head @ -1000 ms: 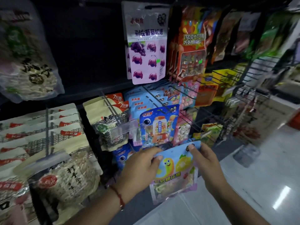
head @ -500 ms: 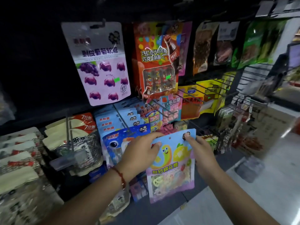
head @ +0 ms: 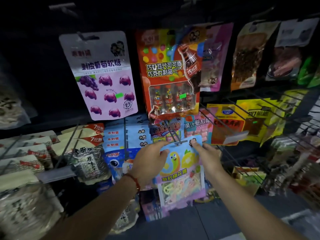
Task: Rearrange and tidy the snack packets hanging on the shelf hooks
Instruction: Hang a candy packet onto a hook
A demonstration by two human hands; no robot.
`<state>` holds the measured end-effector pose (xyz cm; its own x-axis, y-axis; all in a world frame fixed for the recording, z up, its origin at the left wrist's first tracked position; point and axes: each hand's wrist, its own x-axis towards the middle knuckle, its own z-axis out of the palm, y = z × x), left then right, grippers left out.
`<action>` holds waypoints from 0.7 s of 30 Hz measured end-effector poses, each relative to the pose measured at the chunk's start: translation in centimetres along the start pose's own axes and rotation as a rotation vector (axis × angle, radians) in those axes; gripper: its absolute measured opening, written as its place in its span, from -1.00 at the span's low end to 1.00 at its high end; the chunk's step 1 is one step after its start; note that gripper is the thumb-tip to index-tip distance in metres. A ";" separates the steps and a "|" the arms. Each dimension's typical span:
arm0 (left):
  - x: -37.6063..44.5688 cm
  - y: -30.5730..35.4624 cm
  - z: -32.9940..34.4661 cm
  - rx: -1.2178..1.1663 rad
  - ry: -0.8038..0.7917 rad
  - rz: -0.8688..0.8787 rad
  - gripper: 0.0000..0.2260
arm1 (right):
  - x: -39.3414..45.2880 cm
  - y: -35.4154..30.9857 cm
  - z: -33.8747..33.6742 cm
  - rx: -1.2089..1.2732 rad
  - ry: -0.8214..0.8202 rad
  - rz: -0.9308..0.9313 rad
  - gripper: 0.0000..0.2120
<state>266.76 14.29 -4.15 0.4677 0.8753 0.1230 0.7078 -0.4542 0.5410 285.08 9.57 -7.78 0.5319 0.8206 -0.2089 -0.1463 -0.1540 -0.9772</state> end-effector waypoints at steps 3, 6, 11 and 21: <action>1.0 -0.2 0.3 0.099 0.042 0.013 -0.66 | 1.1 0.1 0.4 0.021 0.016 0.015 -0.55; 2.2 -0.5 1.0 0.222 0.102 0.064 -0.67 | 2.3 0.4 0.6 0.050 -0.011 0.024 -0.35; 3.8 -1.5 2.2 0.331 0.191 0.073 -0.69 | 3.3 -0.4 1.6 0.011 -0.009 0.013 -0.55; 1.9 -3.0 3.2 0.570 0.115 0.065 -0.23 | 4.3 0.7 2.5 -0.161 -0.008 -0.097 -0.51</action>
<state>267.22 16.73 -8.20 0.4815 0.8408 0.2474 0.8677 -0.4971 0.0004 285.15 14.36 -9.23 0.5300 0.8404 -0.1135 0.0409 -0.1590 -0.9864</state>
